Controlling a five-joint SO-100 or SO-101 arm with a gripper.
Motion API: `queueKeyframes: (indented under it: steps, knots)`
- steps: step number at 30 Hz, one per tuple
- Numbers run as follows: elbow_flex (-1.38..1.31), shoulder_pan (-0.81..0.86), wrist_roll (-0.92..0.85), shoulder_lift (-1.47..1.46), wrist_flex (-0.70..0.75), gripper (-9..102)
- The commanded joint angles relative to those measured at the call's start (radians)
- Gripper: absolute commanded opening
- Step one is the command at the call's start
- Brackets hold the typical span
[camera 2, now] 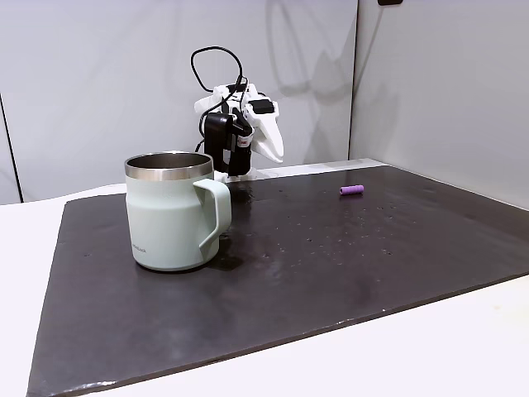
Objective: Grasp a pengrip and put it in the cup.
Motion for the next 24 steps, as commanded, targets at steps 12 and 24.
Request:
queueKeyframes:
  steps: [12, 24]
  knots:
    - [-0.14, -0.046, 0.092, 0.011, 0.164, 3]
    - [-0.69, -0.083, 0.103, -0.402, 0.422, 22]
